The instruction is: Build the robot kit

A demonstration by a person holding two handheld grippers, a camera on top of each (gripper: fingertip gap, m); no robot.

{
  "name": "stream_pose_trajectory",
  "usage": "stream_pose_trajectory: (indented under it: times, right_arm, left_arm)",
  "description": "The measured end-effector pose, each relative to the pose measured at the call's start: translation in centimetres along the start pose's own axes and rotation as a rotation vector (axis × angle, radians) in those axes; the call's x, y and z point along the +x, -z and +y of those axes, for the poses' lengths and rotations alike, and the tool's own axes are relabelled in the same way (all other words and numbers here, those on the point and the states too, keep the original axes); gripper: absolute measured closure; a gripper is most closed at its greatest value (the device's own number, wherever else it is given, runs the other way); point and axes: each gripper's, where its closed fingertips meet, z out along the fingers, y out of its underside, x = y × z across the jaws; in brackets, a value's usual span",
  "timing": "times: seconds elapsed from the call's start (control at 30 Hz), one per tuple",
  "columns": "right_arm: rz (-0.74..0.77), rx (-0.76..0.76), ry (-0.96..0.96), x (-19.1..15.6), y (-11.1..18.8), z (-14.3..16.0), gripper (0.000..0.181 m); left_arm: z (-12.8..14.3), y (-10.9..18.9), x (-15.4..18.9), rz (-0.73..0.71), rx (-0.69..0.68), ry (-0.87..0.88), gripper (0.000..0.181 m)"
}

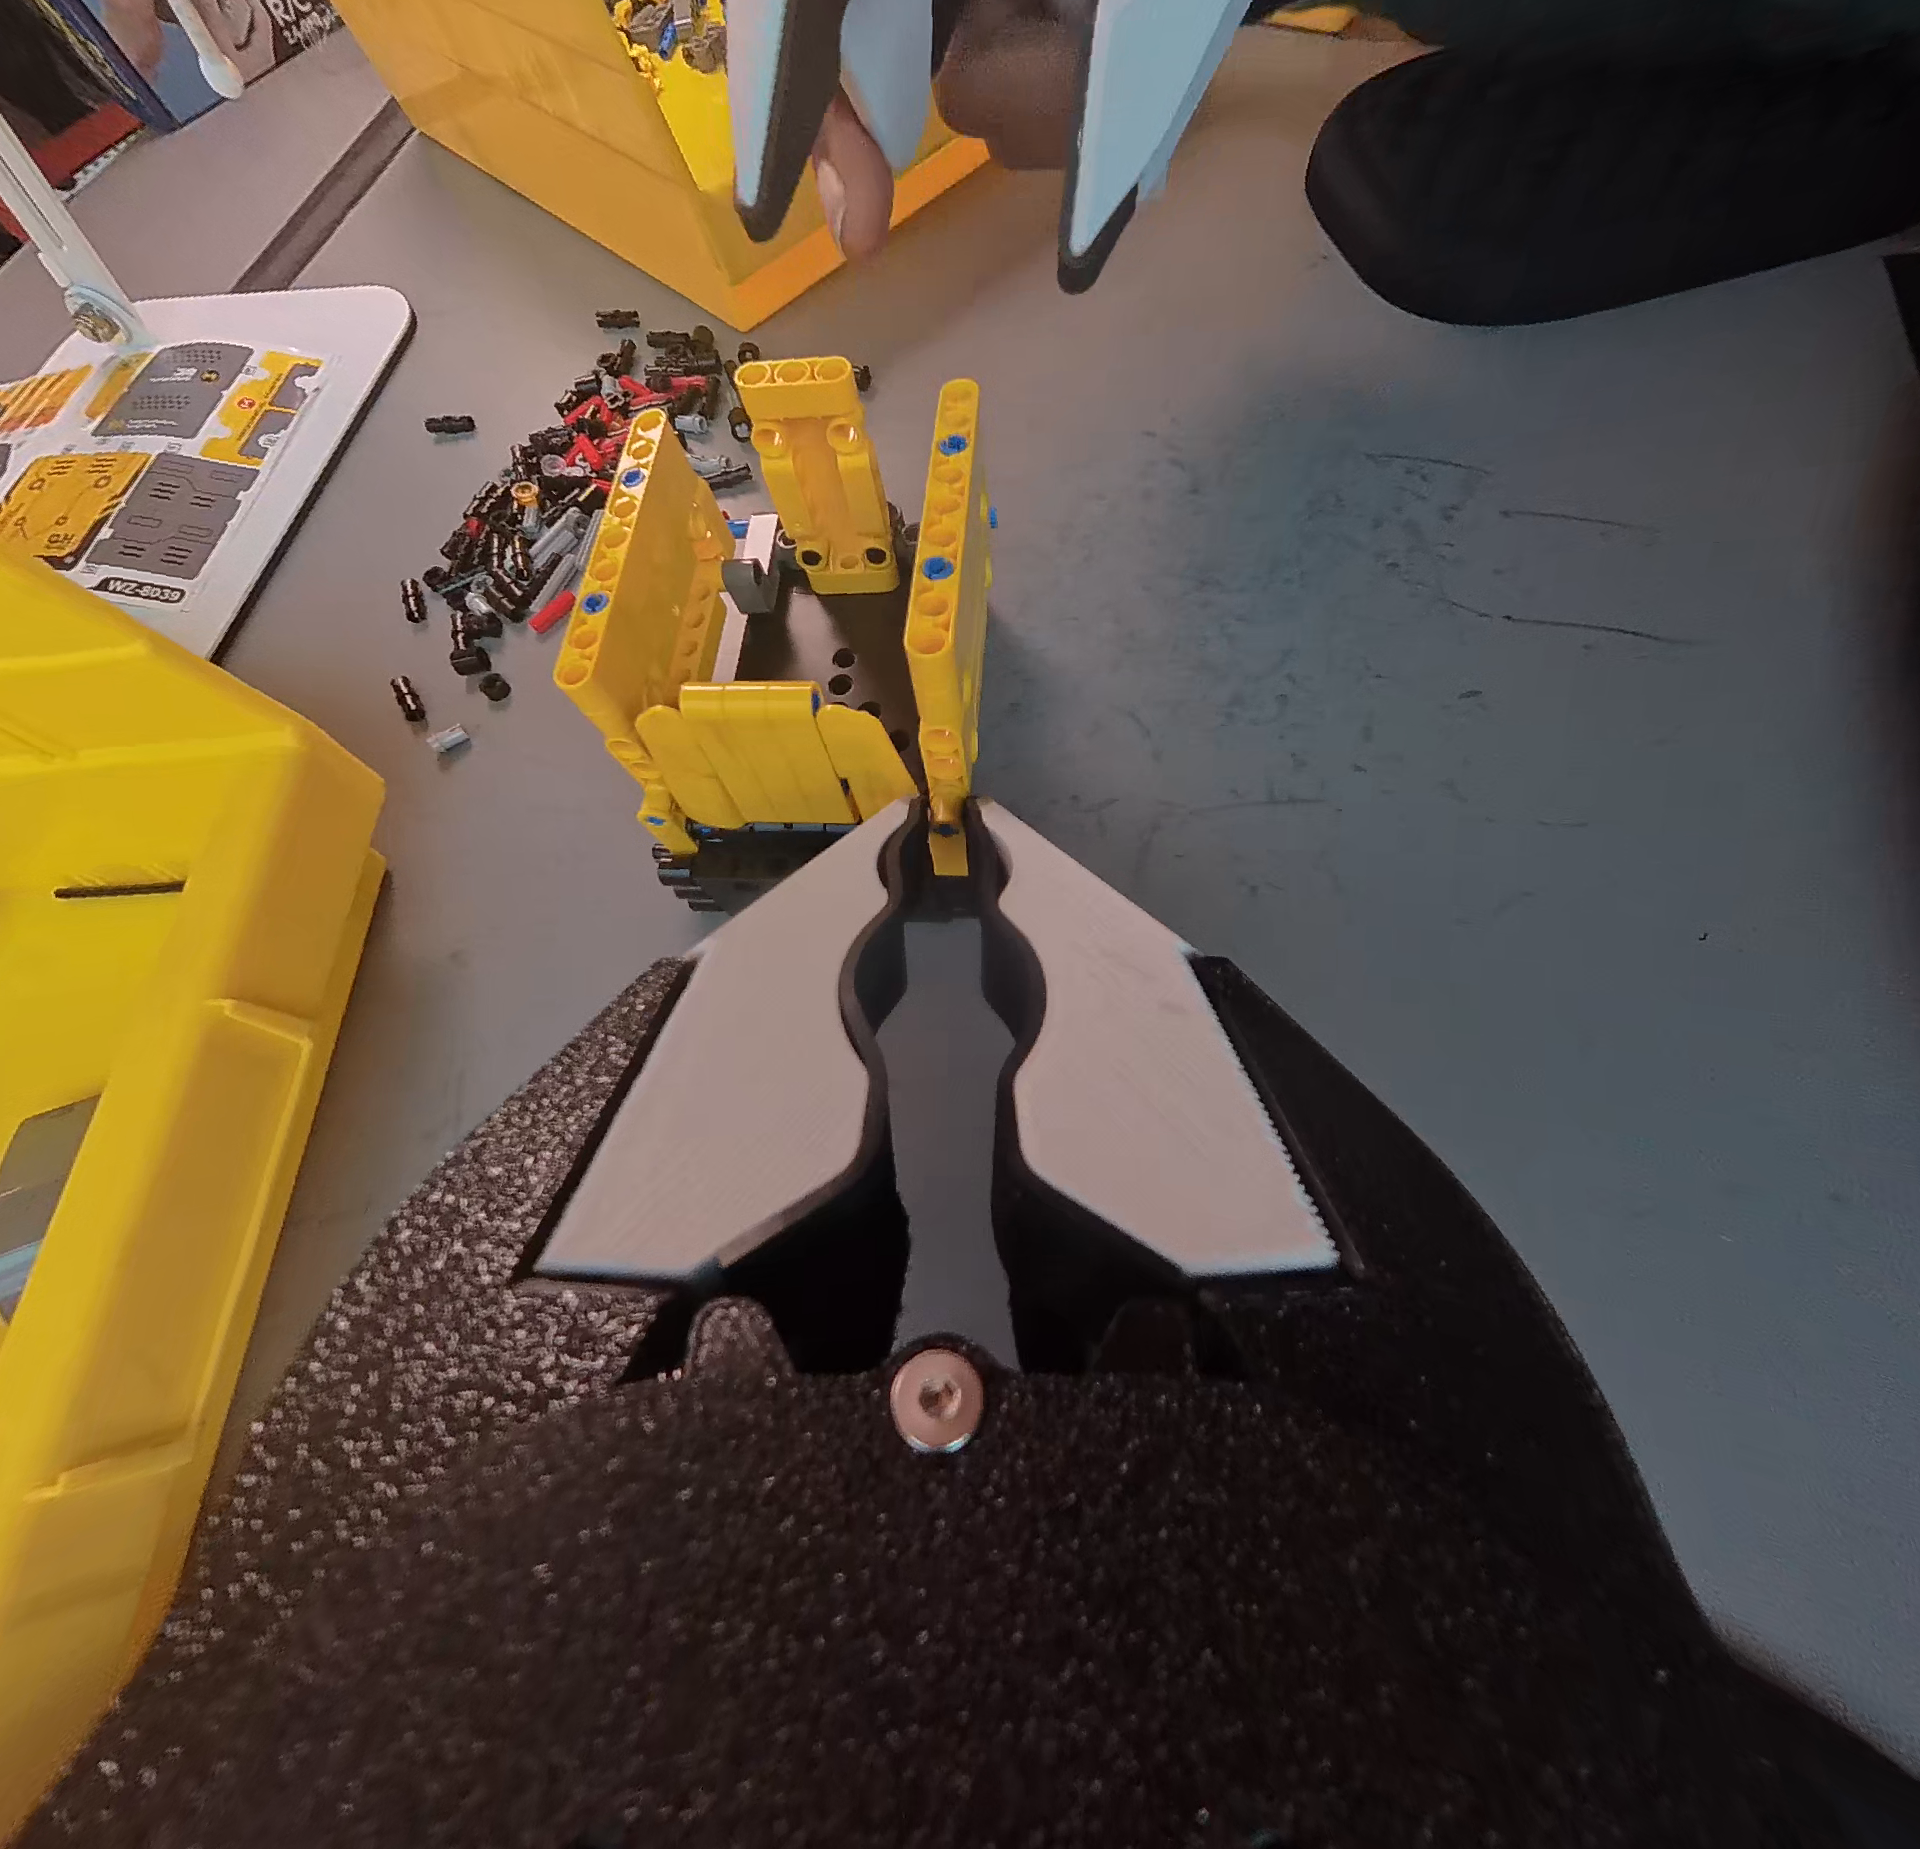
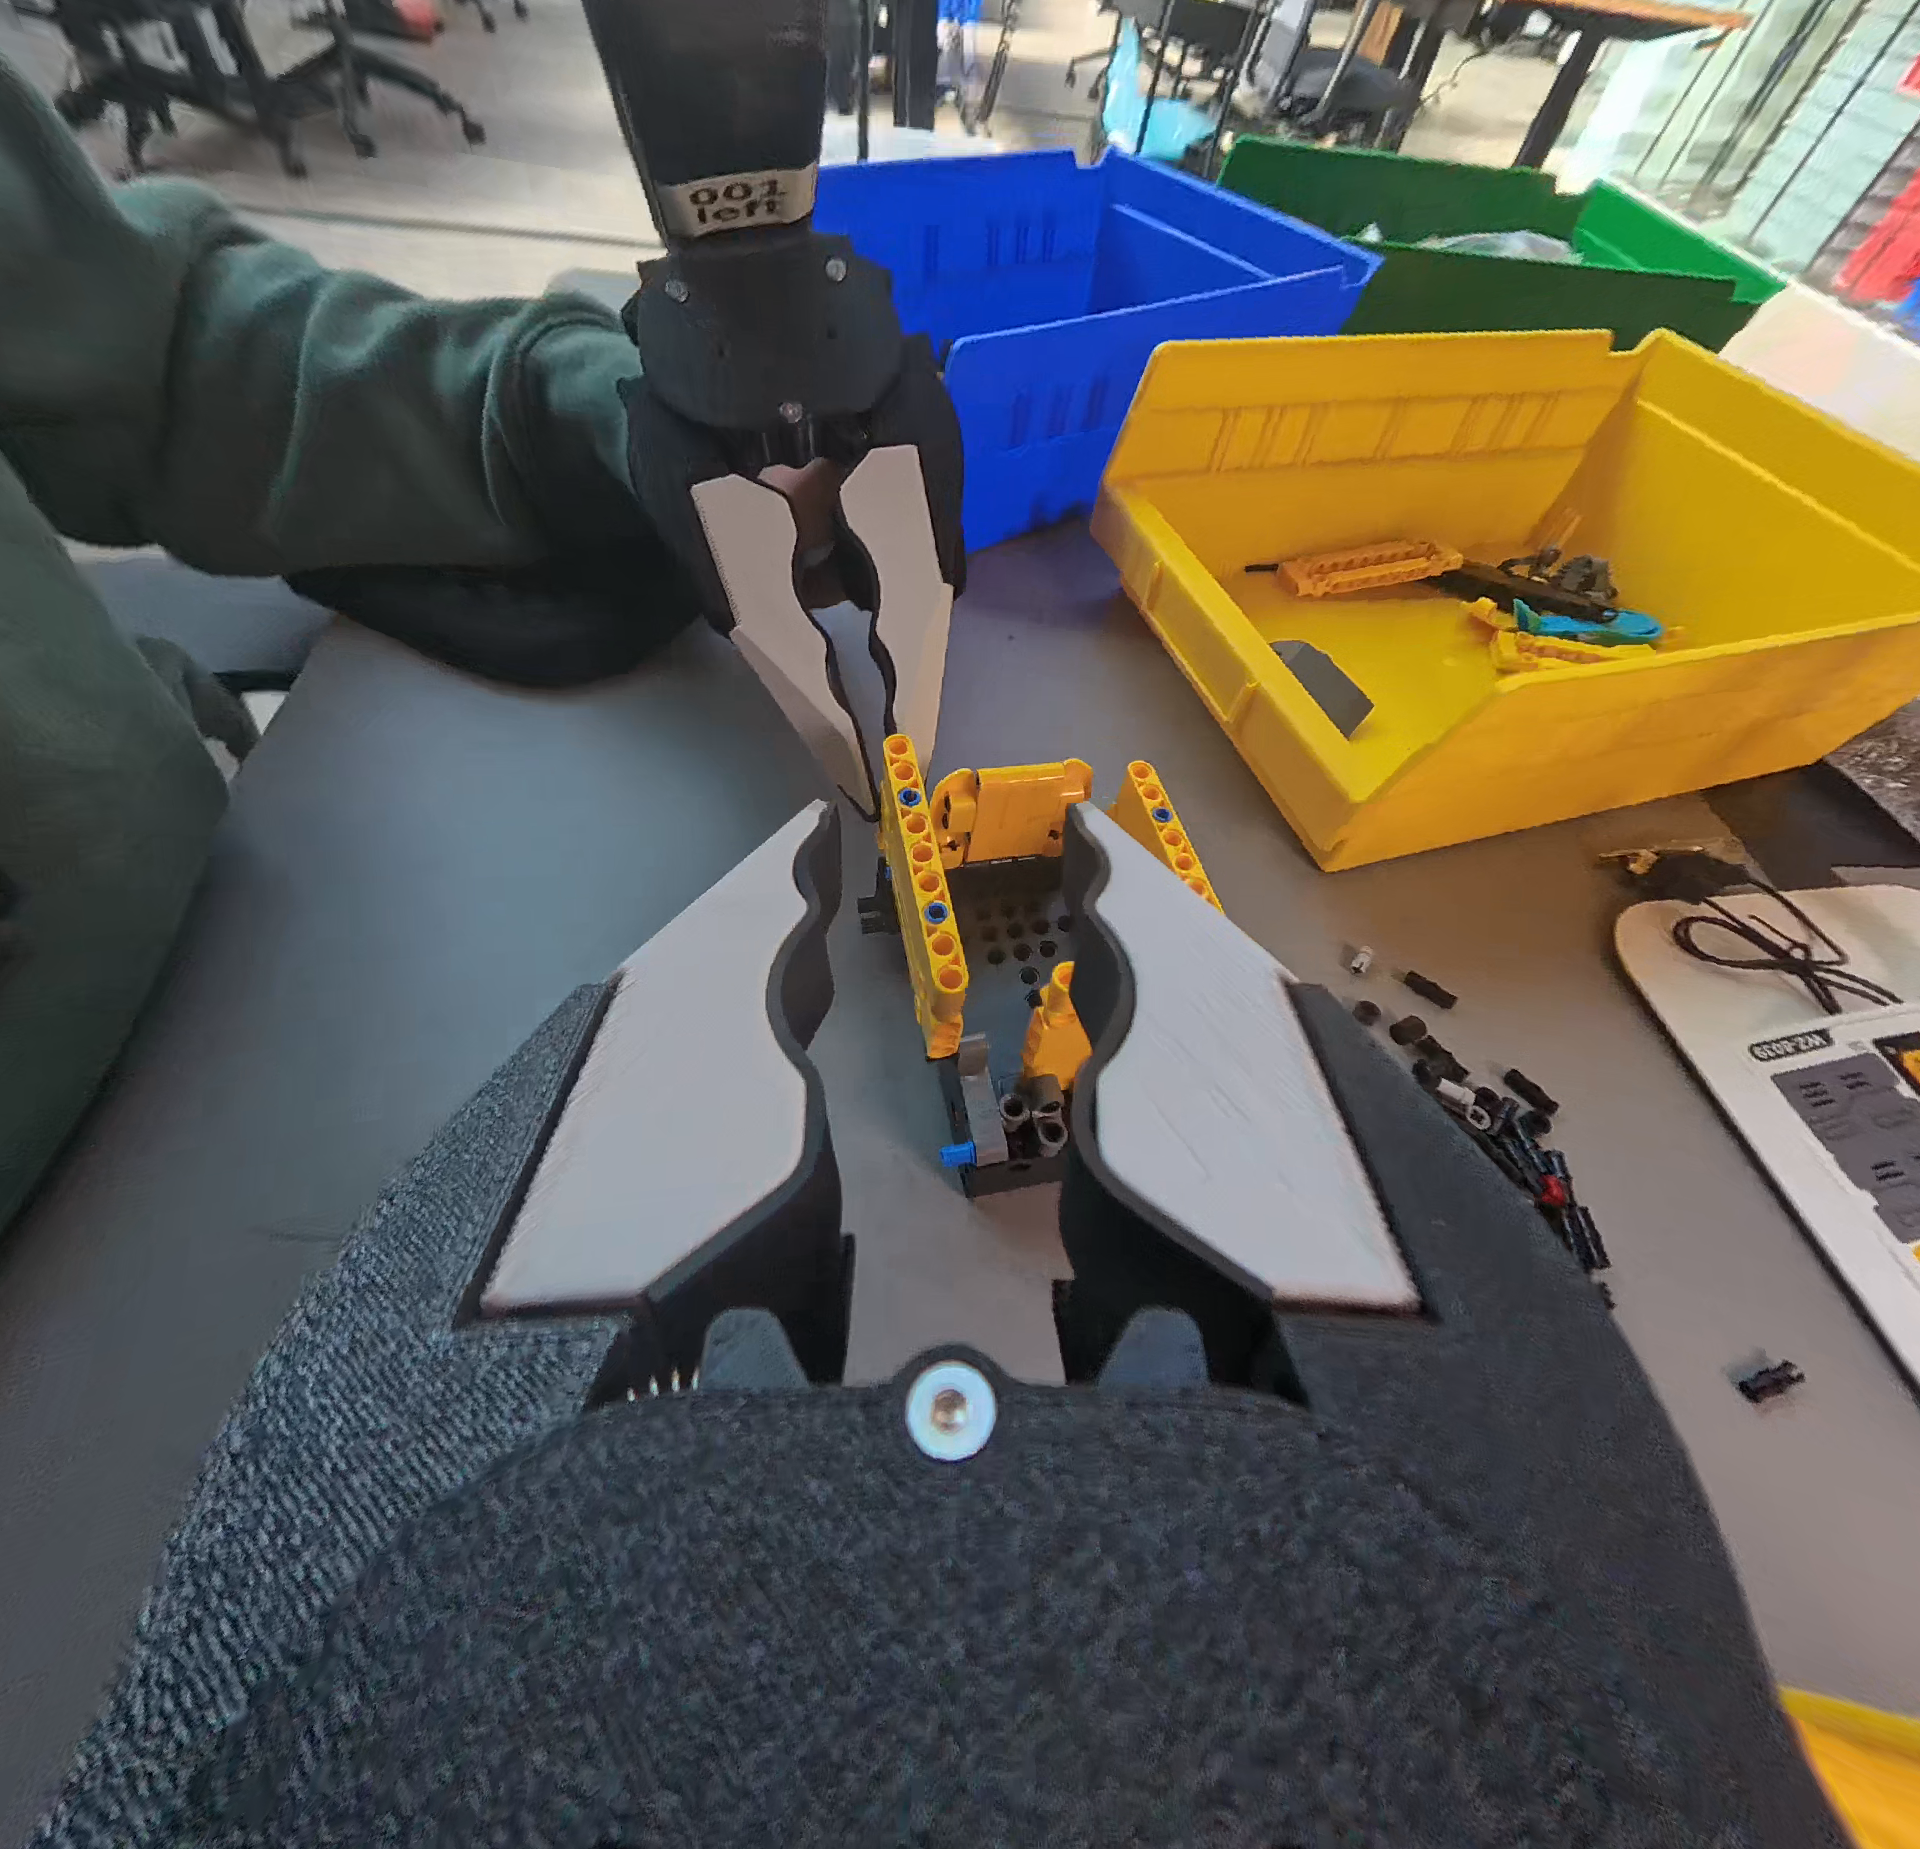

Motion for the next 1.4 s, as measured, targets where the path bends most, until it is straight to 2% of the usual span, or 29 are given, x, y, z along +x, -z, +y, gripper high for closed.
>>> stream_pose_trajectory:
  times: [0.23,0.33,0.43,0.6,0.73,0.83,0.9,1.03,1.13,1.27,1.4]
  right_arm:
    - [-0.084,-0.253,0.211,-0.1,-2.3,-0.3,0.143]
    - [-0.128,-0.278,0.201,-0.2,-3.4,-0.4,0.149]
    - [-0.171,-0.361,0.176,-0.6,-3.7,1.3,0.15]
    - [-0.129,-0.361,0.187,-0.3,-3.4,1.4,0.16]
    - [-0.168,-0.431,0.21,-1.6,-2.9,2.5,0.159]
    - [-0.19,-0.419,0.196,-2.1,-3.2,2.8,0.16]
    - [-0.198,-0.4,0.182,-2.1,-3.2,2.8,0.173]
    - [-0.241,-0.41,0.121,-2.3,-2.4,2.4,0.175]
    - [-0.255,-0.544,0.124,-2.3,-2.1,3.8,0.175]
    - [-0.259,-0.689,0.121,-2.0,-2.2,5.3,0.175]
    - [-0.233,-0.676,0.093,-1.8,-2.8,5.1,0.175]
  left_arm:
    - [-0.7,1.0,-0.6,-0.015,0.05,0.011,0.176]
    - [-1.1,1.4,-0.7,-0.009,0.075,0.024,0.176]
    - [-1.1,1.3,-0.4,0.007,0.076,0.028,0.176]
    - [-1.4,1.3,0.0,0.034,0.098,0.034,0.176]
    - [-2.9,2.3,0.3,0.062,0.191,0.038,0.176]
    - [-3.9,3.0,0.4,0.074,0.259,0.045,0.176]
    - [-4.2,3.2,0.5,0.086,0.283,0.052,0.176]
    - [-3.3,2.2,1.2,0.126,0.22,0.055,0.176]
    - [-1.6,1.0,1.6,0.128,0.12,0.033,0.175]
    - [0.3,0.9,0.1,0.063,0.025,0.049,0.166]
    - [0.8,0.9,-0.1,0.051,0.004,0.056,0.165]
